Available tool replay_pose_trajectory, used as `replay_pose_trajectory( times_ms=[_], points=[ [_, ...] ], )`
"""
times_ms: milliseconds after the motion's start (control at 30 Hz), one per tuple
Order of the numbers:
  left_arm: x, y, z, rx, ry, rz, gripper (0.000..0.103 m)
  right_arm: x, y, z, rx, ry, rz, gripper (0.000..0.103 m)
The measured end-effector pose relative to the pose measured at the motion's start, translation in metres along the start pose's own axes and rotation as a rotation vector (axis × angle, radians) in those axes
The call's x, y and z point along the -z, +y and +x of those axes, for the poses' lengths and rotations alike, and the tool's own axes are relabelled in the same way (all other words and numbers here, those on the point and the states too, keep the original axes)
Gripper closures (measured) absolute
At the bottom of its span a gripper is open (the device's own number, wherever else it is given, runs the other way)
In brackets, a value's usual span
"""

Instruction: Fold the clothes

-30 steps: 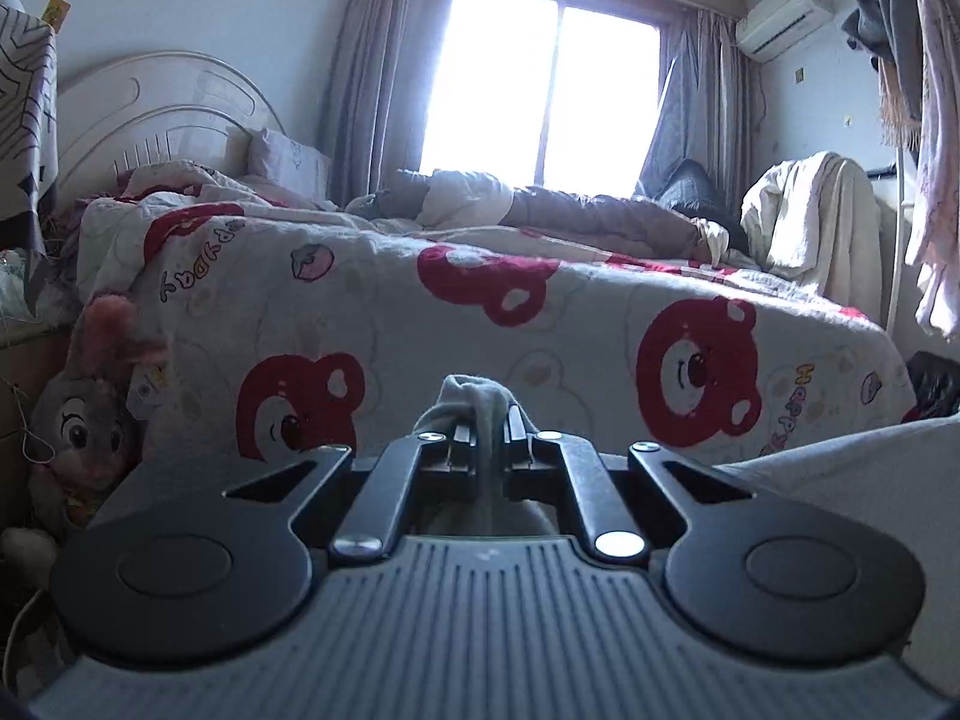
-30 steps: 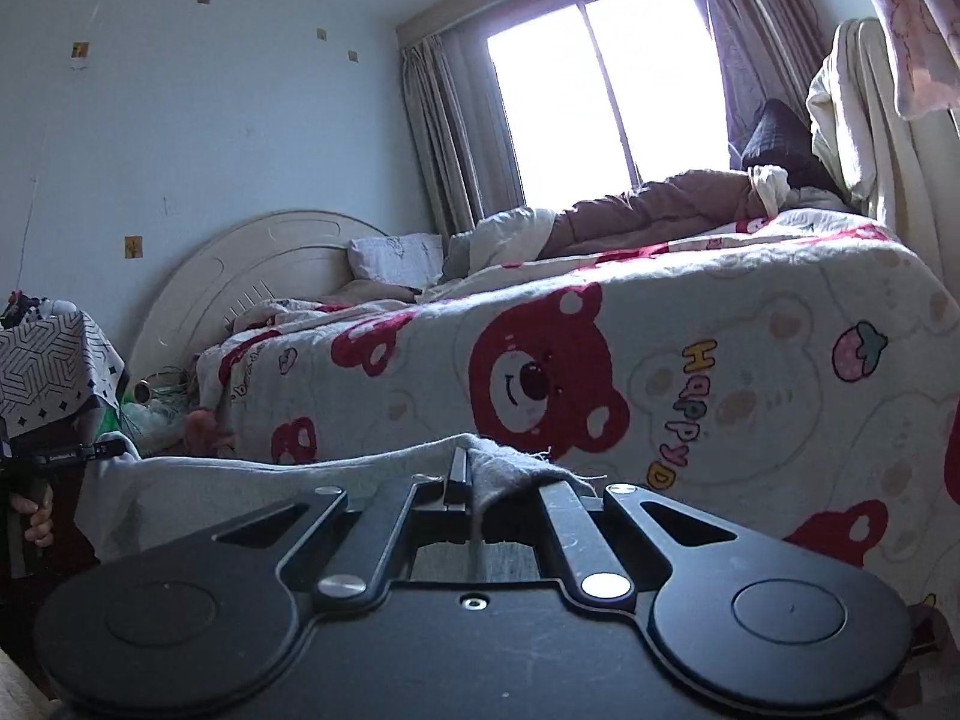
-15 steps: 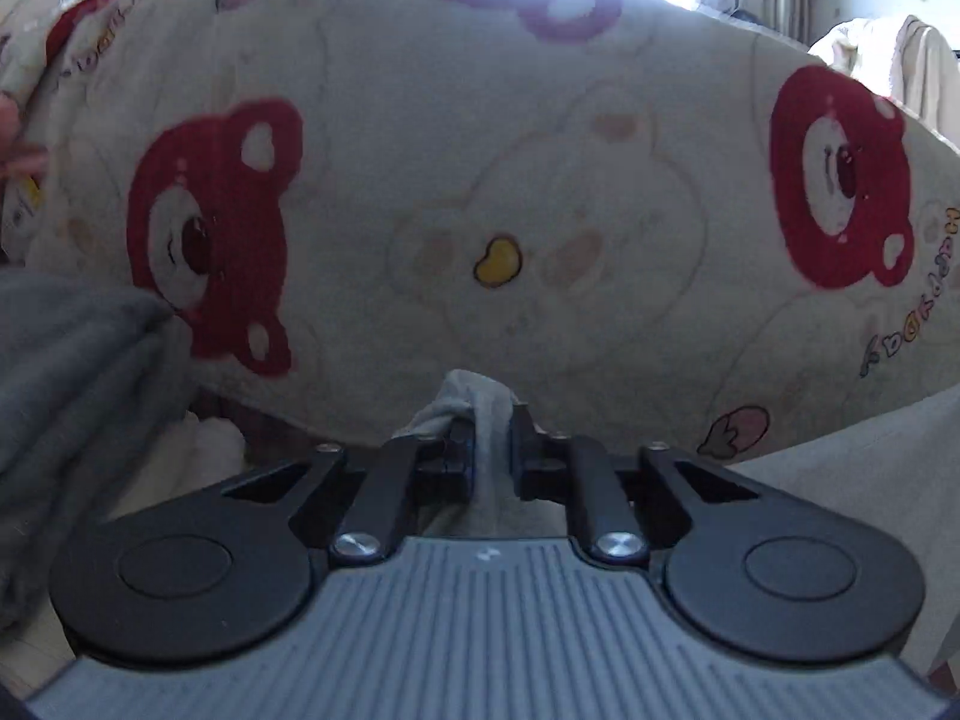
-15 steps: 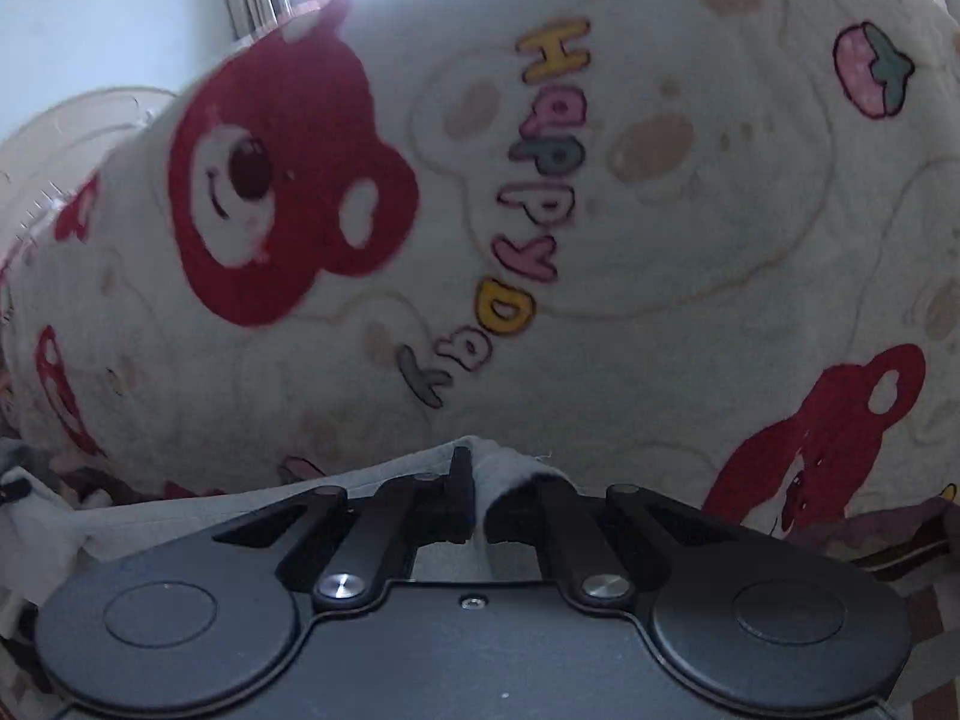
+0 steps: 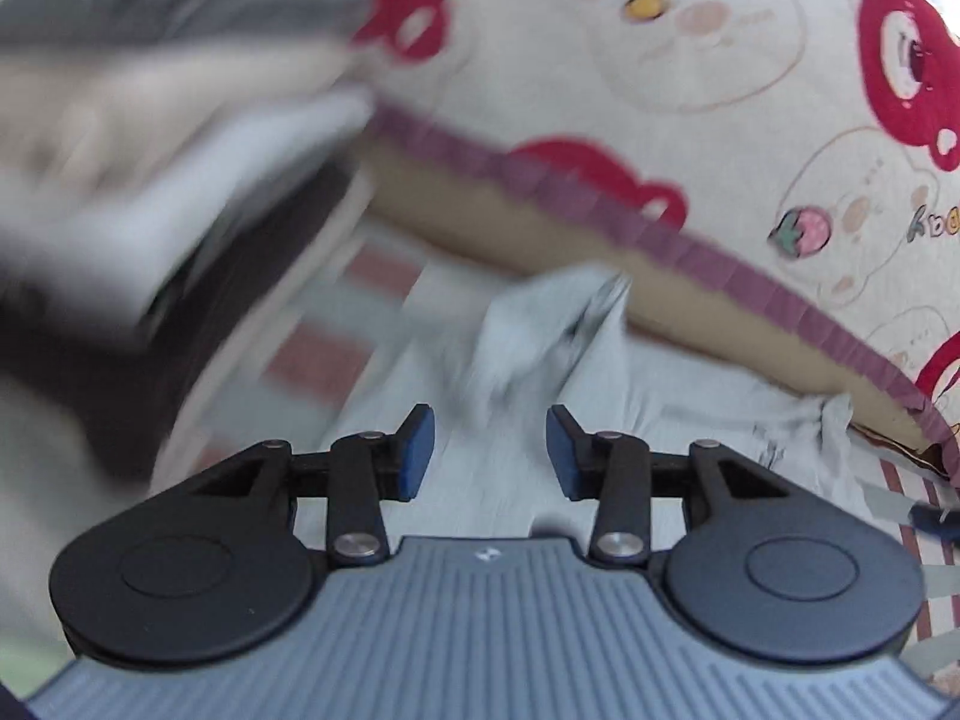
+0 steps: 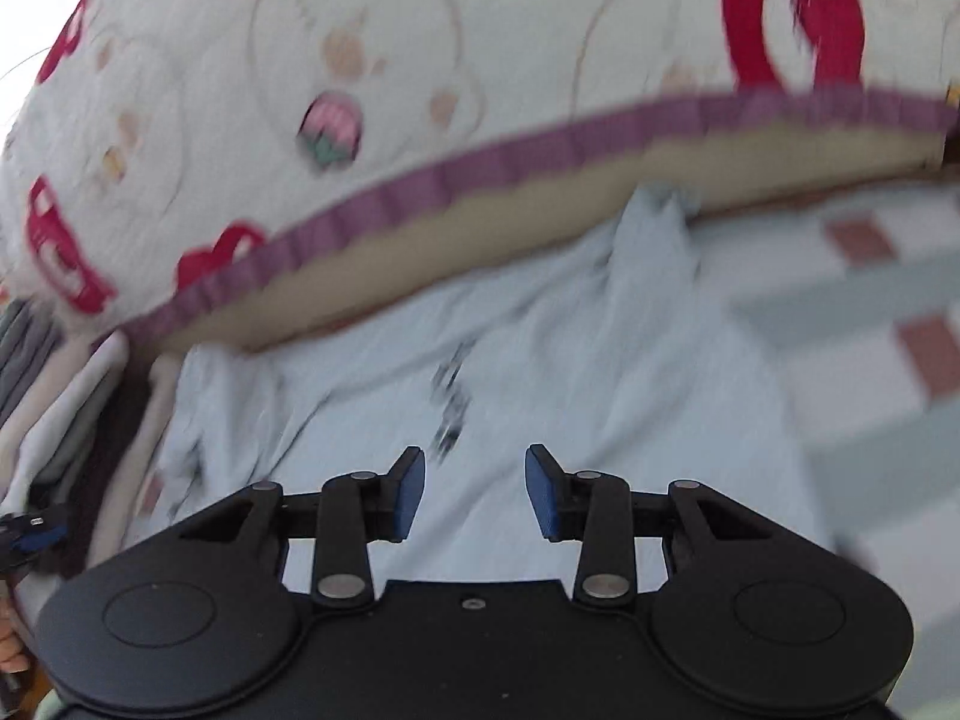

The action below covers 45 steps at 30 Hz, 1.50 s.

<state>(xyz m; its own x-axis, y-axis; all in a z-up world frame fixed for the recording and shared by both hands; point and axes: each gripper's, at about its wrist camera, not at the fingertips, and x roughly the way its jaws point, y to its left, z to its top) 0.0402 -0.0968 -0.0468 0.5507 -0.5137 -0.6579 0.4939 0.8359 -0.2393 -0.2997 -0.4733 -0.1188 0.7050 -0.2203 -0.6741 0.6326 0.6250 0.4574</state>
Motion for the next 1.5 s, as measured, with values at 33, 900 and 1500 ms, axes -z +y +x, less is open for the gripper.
replay_pose_trajectory(
  times_ms=[33,900,1500],
  points=[
    [0.012,0.007,-0.005,-0.012,0.013,-0.009,0.062,0.016,0.002,0.001,-0.025,0.019,0.031,0.061],
    [0.110,0.068,-0.035,0.037,0.199,-0.043,0.052,0.191,0.254,0.044,-0.187,0.008,-1.118,0.038],
    [0.089,0.025,-0.006,0.102,0.105,0.068,0.052,0.047,0.169,0.148,0.083,0.084,-0.527,0.083]
  ],
)
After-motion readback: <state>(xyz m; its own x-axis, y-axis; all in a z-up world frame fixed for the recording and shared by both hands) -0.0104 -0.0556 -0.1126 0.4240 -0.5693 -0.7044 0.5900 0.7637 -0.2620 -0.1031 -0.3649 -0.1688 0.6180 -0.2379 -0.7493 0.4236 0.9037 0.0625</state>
